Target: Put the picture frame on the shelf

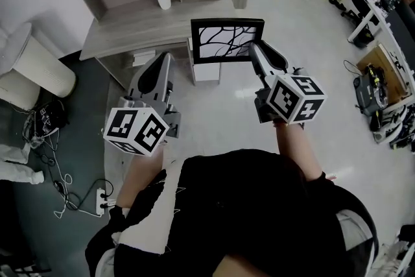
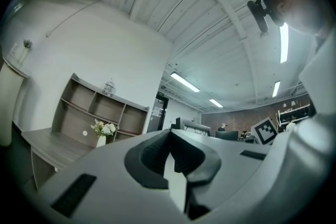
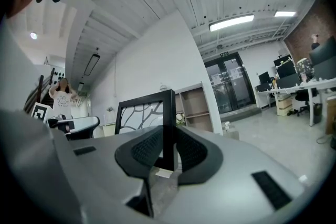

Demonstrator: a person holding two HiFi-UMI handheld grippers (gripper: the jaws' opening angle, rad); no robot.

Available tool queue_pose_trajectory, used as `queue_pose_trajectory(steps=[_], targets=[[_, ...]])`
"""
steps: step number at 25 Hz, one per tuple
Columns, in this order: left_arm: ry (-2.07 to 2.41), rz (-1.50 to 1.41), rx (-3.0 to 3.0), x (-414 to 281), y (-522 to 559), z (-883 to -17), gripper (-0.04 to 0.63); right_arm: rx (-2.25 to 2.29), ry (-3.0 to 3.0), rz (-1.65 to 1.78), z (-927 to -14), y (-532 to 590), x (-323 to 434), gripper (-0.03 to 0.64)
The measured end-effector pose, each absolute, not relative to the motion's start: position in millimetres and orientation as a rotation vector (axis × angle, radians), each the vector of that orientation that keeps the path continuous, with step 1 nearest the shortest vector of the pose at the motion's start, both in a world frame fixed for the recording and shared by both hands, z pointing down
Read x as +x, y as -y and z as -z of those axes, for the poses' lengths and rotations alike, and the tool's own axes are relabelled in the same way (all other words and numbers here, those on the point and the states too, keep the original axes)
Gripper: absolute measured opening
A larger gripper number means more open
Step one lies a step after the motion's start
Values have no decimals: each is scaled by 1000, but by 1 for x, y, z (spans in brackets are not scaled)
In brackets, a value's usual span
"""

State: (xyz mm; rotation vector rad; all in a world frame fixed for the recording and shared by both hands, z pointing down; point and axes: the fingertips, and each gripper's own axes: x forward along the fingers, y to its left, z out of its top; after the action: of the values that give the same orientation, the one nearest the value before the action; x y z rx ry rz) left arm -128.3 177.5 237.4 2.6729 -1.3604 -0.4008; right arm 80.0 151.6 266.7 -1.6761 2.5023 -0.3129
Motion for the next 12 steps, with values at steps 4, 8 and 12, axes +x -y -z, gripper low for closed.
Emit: queue_pose_trajectory(steps=[4, 8, 12], targets=[[1355, 387, 2672, -131, -170, -245, 11, -1696, -2494, 330, -274, -145, 80, 84], [1329, 365, 2643, -127, -159, -258, 11, -1715, -2490, 378, -287, -139, 82, 83], [1296, 357, 2647, -118, -152, -269, 11, -1713, -2492, 391, -297, -132, 87, 83]])
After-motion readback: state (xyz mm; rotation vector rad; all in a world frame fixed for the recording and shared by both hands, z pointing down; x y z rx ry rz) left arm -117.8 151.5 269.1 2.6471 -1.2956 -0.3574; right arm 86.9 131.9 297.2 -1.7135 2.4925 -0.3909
